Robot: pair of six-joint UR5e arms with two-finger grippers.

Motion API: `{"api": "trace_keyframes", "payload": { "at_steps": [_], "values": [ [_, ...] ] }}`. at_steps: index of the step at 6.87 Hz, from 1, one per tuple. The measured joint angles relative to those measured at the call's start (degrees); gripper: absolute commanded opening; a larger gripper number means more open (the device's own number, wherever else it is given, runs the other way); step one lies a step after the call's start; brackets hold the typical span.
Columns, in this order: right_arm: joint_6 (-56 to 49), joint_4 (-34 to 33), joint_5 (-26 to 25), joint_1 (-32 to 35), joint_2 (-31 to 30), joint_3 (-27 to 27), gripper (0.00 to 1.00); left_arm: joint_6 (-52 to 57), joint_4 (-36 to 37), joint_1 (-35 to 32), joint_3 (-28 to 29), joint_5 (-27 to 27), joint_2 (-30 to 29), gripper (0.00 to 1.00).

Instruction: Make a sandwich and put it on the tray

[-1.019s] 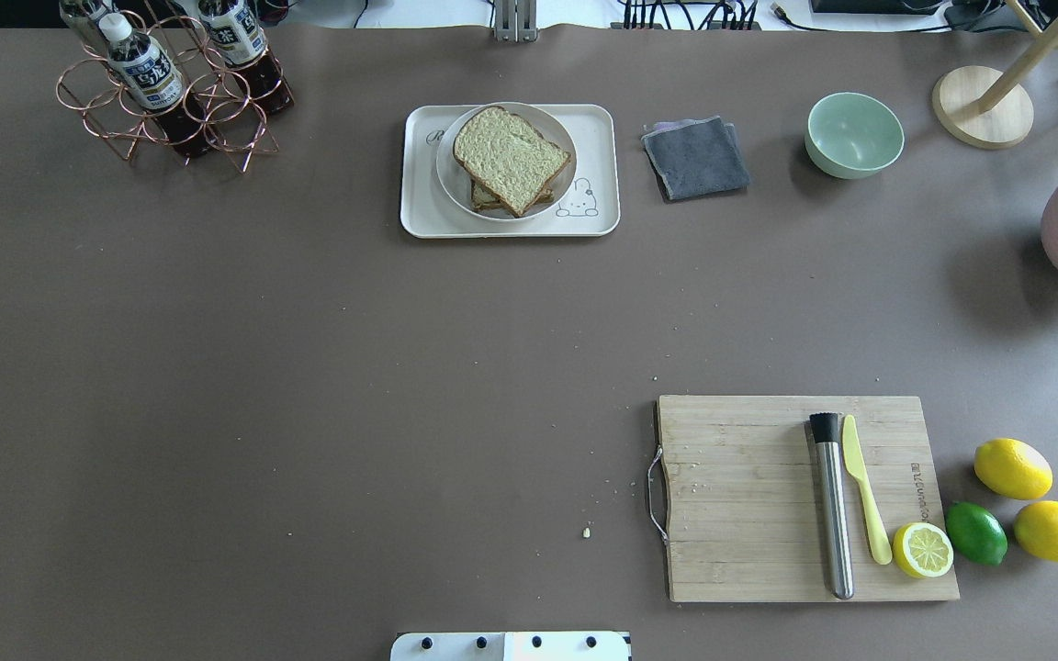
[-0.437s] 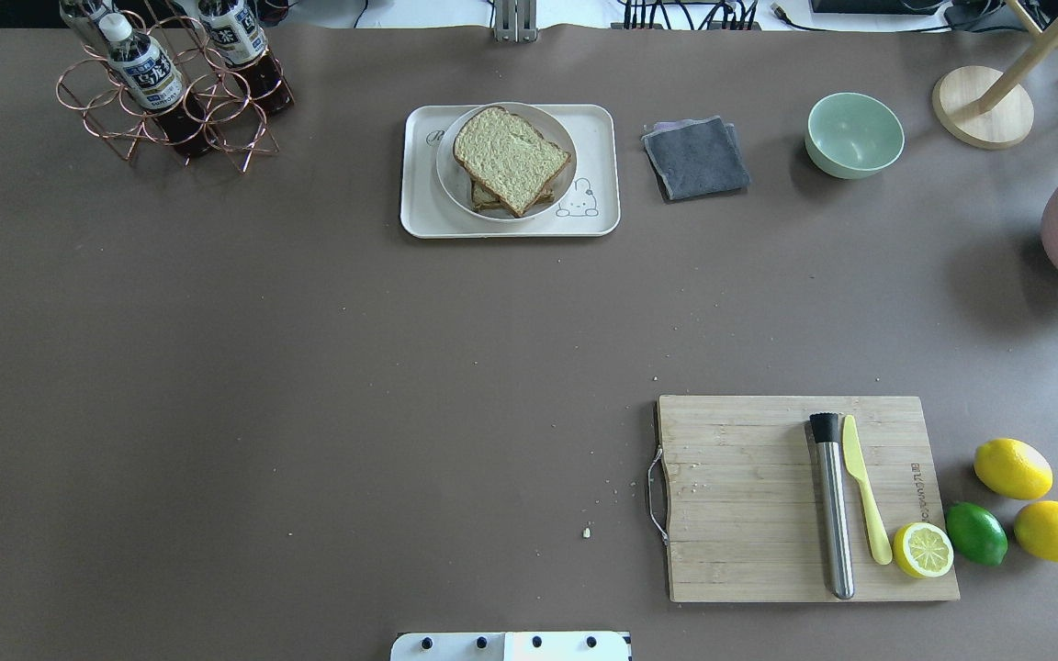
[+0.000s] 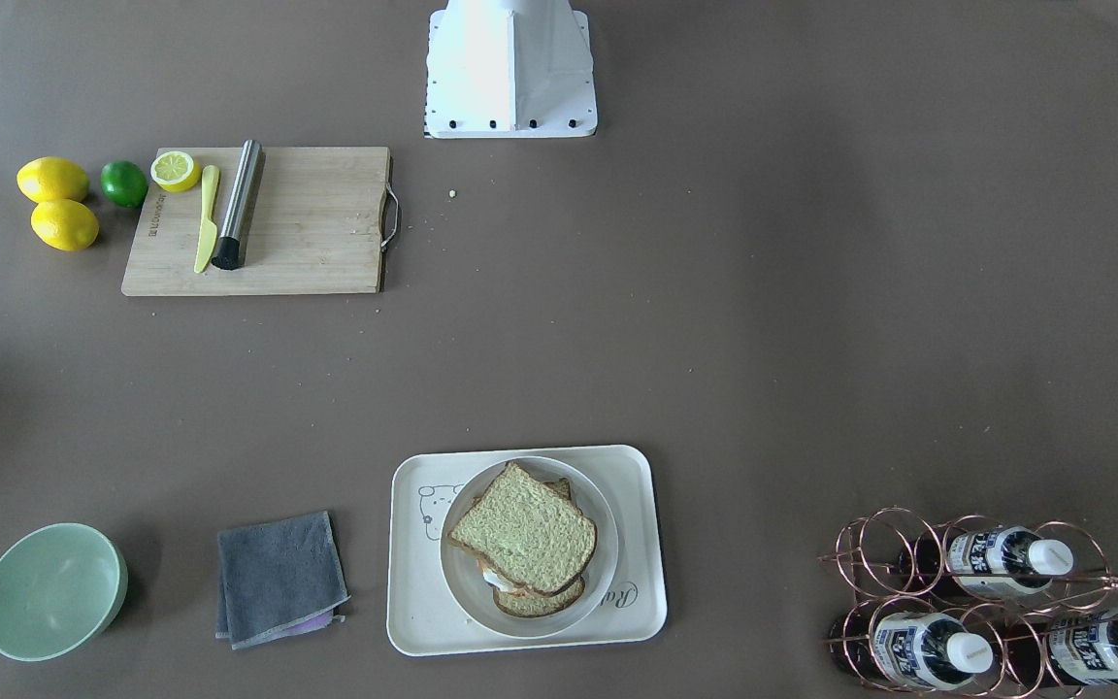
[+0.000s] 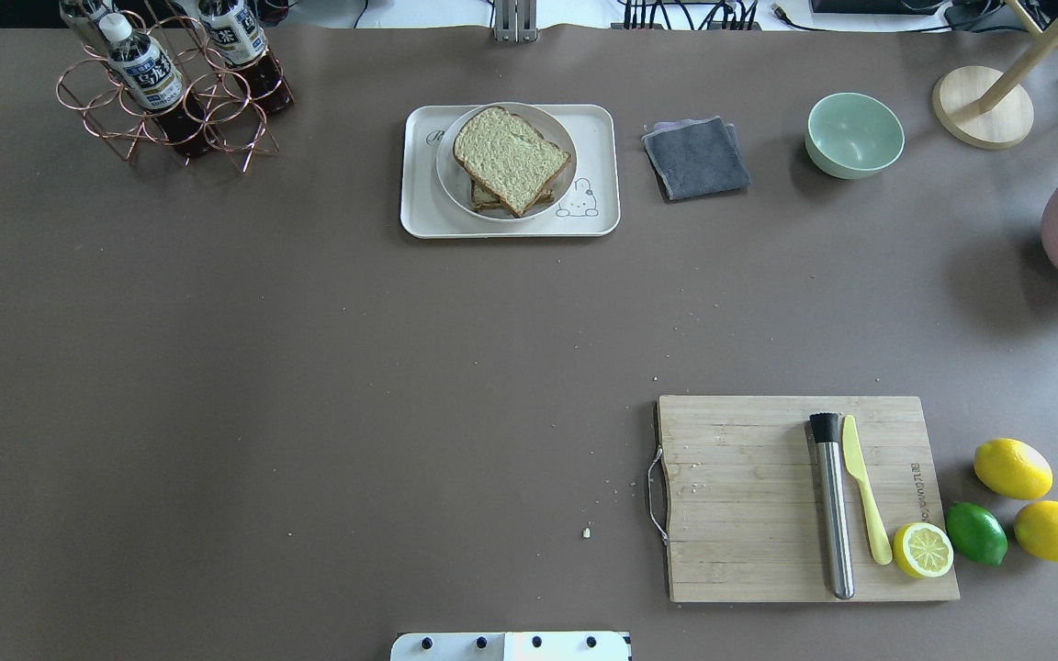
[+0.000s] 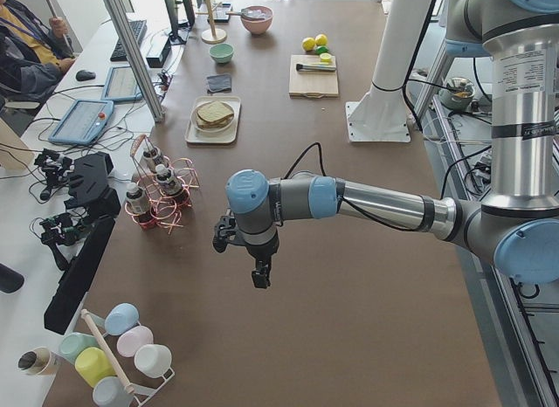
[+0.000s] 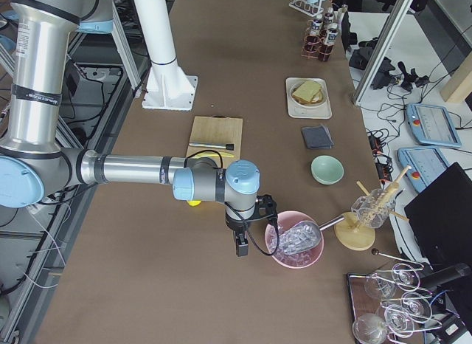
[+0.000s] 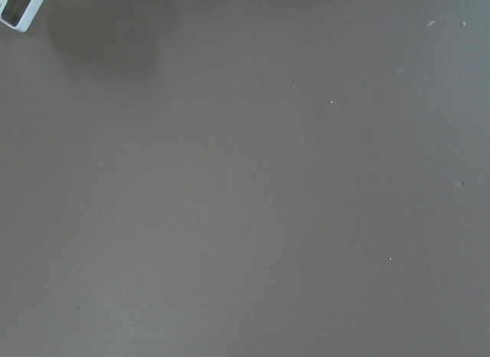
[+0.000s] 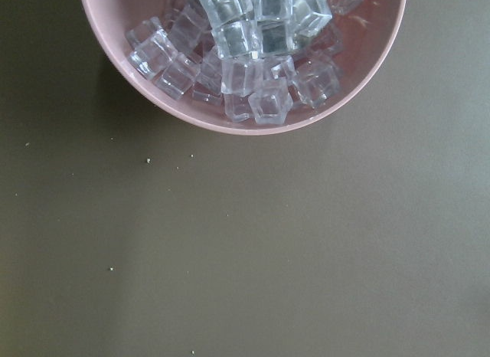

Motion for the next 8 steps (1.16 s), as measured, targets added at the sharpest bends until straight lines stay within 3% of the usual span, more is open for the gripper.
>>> {"api": "trace_keyframes", "payload": {
  "at_steps": [8],
  "values": [
    [0.01,0.19,0.2,-0.02,-0.4,-0.01,1.0,0.0,-1.23,-0.34,-0.37,-0.05,1.71,0.97]
  ]
}}
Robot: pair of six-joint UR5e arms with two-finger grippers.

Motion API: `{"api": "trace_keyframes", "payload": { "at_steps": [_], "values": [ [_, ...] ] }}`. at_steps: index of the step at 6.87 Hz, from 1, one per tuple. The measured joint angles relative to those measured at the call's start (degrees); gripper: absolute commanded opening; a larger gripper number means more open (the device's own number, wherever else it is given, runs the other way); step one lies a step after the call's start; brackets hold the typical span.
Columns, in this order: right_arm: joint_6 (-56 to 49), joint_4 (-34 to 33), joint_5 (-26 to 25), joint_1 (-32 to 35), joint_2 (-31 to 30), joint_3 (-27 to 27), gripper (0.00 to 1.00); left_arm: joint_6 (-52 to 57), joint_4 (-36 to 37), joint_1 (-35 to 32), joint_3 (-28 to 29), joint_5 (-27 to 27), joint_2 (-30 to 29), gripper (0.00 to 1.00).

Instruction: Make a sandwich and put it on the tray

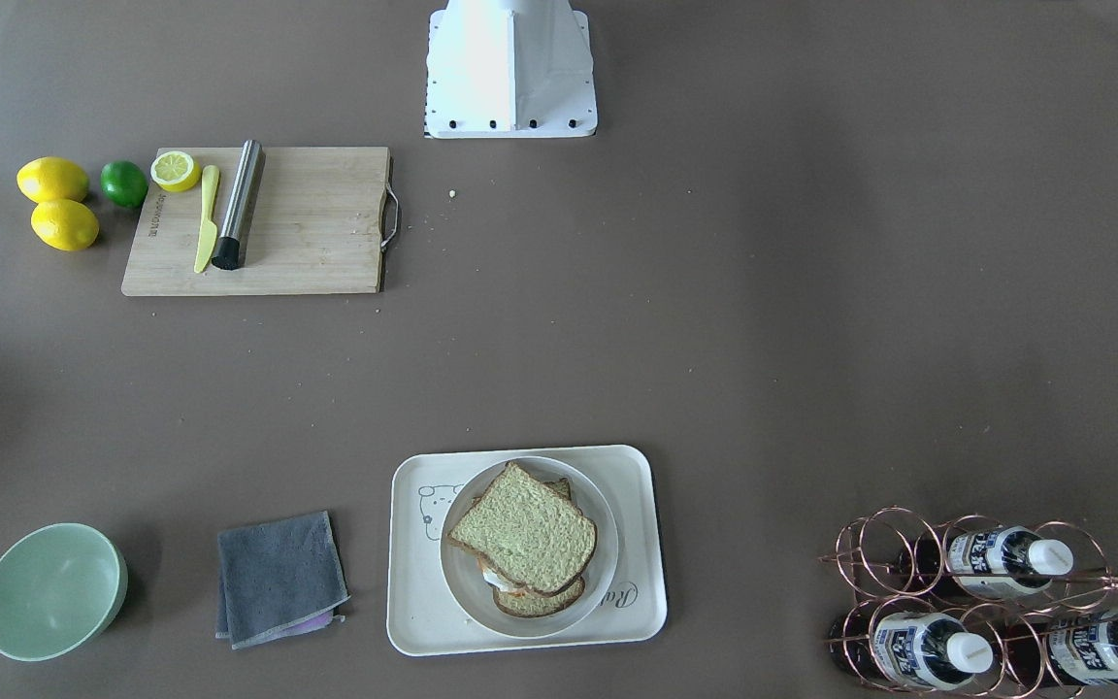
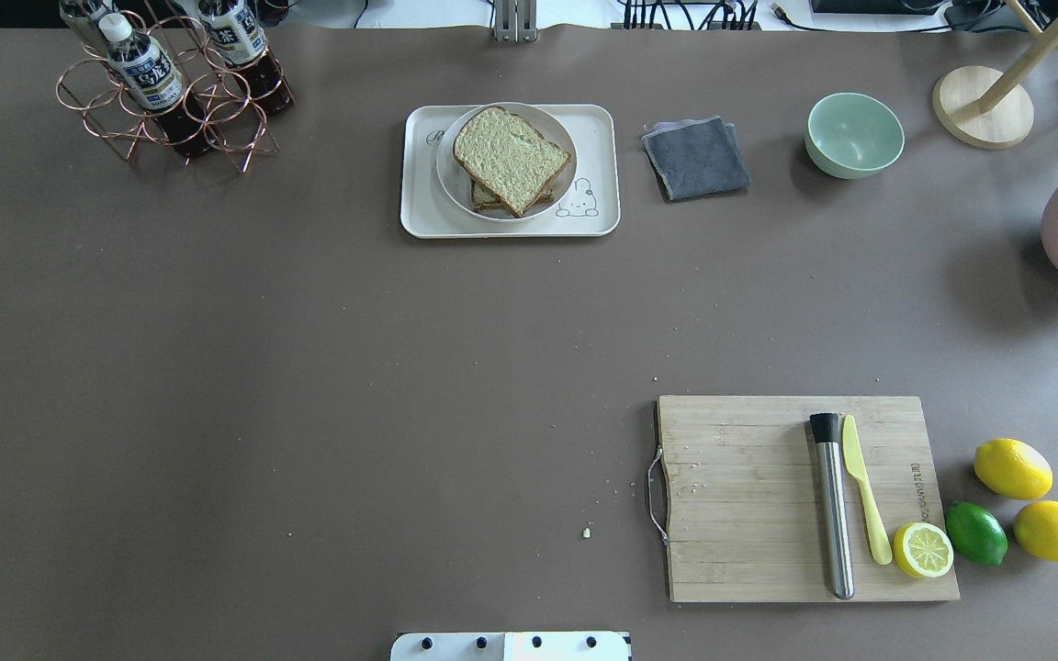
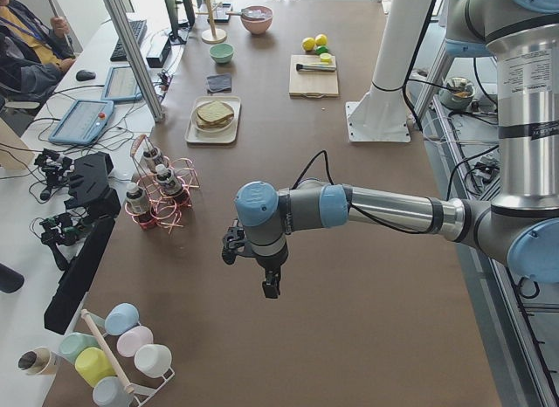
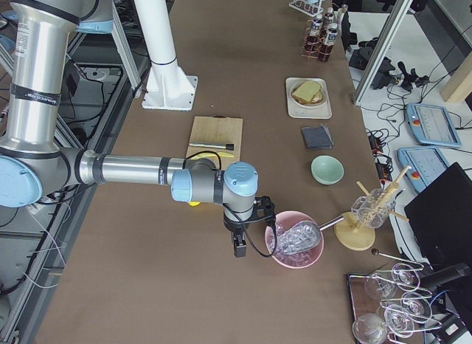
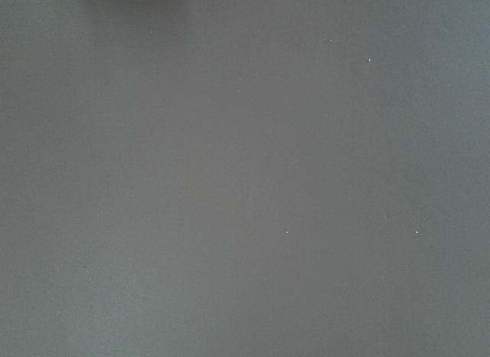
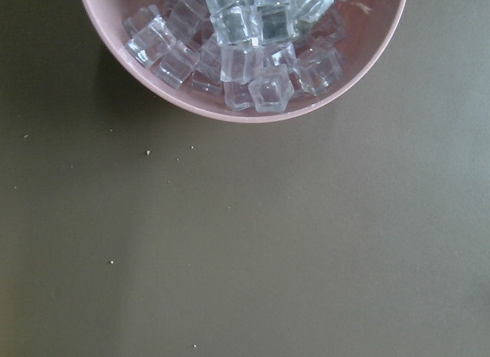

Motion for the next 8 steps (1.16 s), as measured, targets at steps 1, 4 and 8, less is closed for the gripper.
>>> {"api": "trace_keyframes", "payload": {
  "at_steps": [1,4,8],
  "values": [
    [0.0,0.09,-0.07,-0.02,0.04,0.03,1.0,0.0,-0.31,-0.03,-0.03,0.0,0.06,0.97],
    [0.11,0.18,-0.26,-0.04,0.33,0.09,1.0,0.0,-1.14,-0.36,-0.17,0.0,0.25,0.97],
    [0.1,0.17,-0.3,-0.02,0.53,1.0,1.0,0.0,-4.43,-0.5,-0.39,-2.8,1.72,0.97]
  ]
}}
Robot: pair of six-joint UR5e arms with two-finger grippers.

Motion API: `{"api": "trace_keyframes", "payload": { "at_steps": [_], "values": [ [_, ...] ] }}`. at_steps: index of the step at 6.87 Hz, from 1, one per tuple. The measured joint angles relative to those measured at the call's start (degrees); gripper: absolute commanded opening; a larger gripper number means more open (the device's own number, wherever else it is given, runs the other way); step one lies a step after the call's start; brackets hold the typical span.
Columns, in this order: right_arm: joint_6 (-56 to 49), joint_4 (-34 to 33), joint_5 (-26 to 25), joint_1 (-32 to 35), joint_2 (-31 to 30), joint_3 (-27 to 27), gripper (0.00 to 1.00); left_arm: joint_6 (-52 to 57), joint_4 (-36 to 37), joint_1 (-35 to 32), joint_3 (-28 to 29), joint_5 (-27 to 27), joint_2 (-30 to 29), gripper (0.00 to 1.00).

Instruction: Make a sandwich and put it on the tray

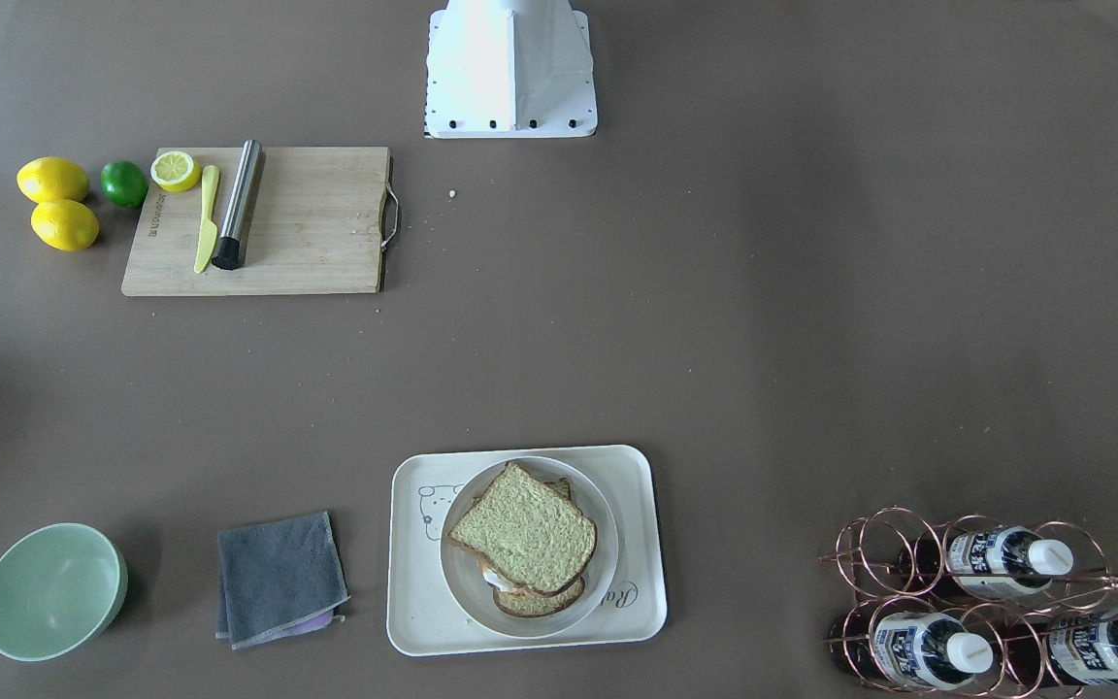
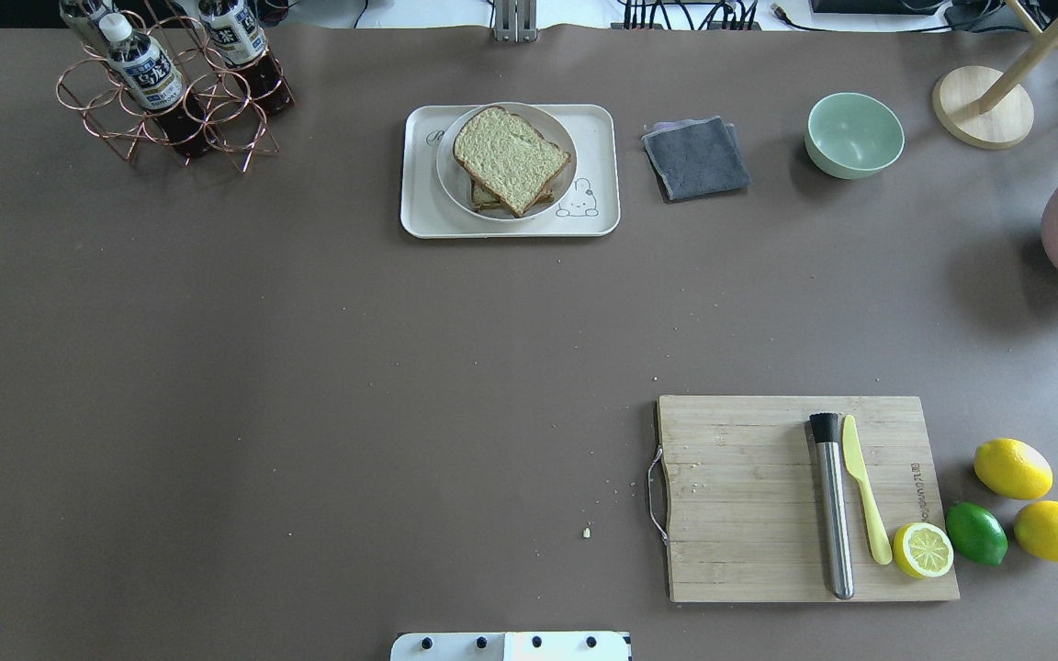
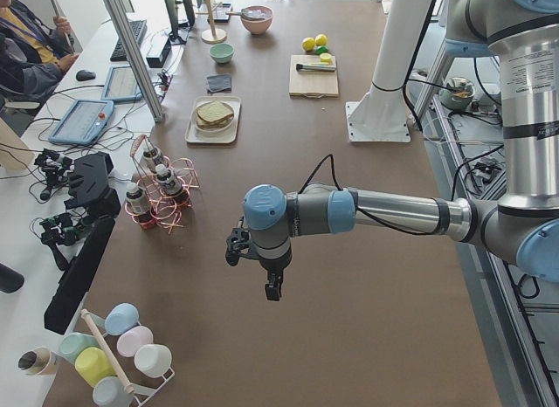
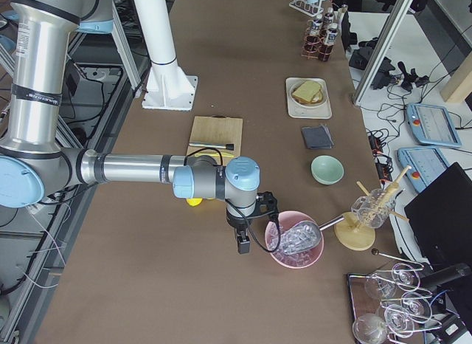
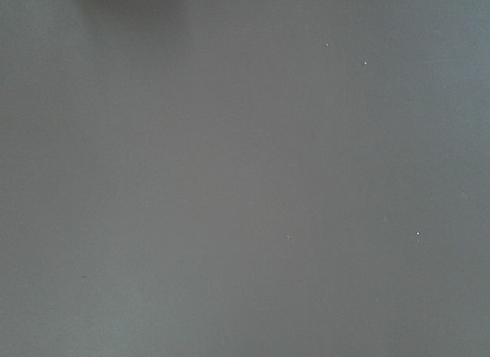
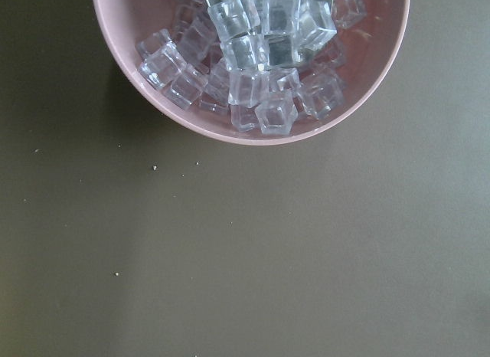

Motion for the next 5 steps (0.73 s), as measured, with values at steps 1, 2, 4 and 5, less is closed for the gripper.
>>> {"api": "trace_keyframes", "payload": {
  "at_steps": [1,2,4,5],
  "values": [
    [-0.01,0.04,0.0,0.04,0.13,0.1,1.0,0.0,-1.03,-0.08,-0.26,-0.56,0.35,0.97],
    [-0.03,0.08,0.08,0.06,0.22,0.14,1.0,0.0,-1.64,-0.15,-0.07,-0.75,0.66,0.97],
    [-0.07,0.11,0.8,0.07,0.1,0.21,1.0,0.06,-2.0,-0.25,0.32,-0.87,0.98,0.97],
    [-0.06,0.14,1.07,0.07,-0.02,0.19,1.0,0.08,-2.27,-0.28,0.29,-0.88,1.36,0.97]
  ]
}}
